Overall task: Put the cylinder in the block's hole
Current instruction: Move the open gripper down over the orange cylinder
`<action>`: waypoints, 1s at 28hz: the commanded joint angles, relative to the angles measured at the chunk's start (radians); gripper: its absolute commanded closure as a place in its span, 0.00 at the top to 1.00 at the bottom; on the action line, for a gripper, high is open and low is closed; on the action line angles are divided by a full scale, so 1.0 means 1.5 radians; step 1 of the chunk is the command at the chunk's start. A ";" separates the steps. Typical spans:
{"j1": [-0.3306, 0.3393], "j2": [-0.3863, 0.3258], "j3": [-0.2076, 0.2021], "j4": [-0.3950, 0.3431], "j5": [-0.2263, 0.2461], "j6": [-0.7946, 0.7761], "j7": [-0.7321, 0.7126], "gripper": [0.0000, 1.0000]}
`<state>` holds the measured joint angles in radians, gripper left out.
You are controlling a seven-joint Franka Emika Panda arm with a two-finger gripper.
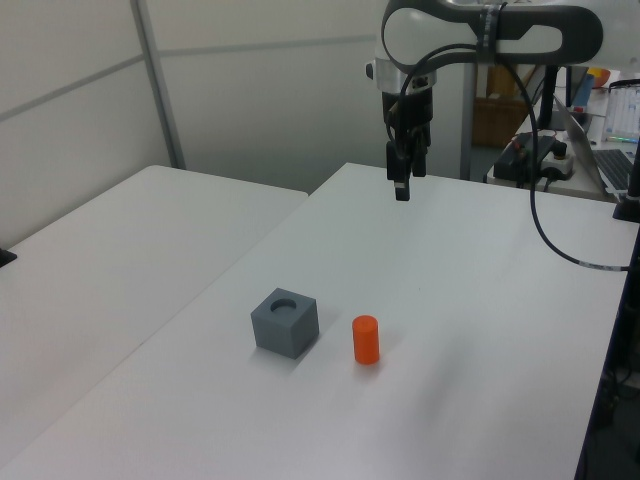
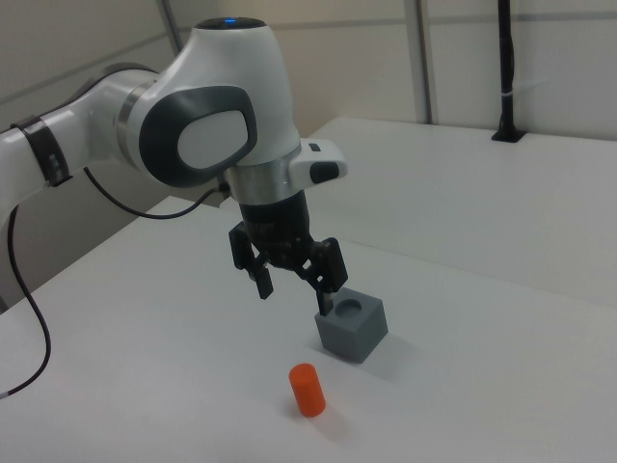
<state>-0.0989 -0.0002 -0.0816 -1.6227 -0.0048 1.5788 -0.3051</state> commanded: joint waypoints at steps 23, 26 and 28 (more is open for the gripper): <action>0.138 0.201 0.007 -0.040 -0.059 0.112 0.071 1.00; 0.137 0.212 0.007 -0.047 -0.067 0.111 0.076 1.00; 0.137 0.220 0.007 -0.053 -0.074 0.109 0.076 1.00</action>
<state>0.0934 0.3163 -0.0617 -1.6713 -0.0833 1.7339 -0.2153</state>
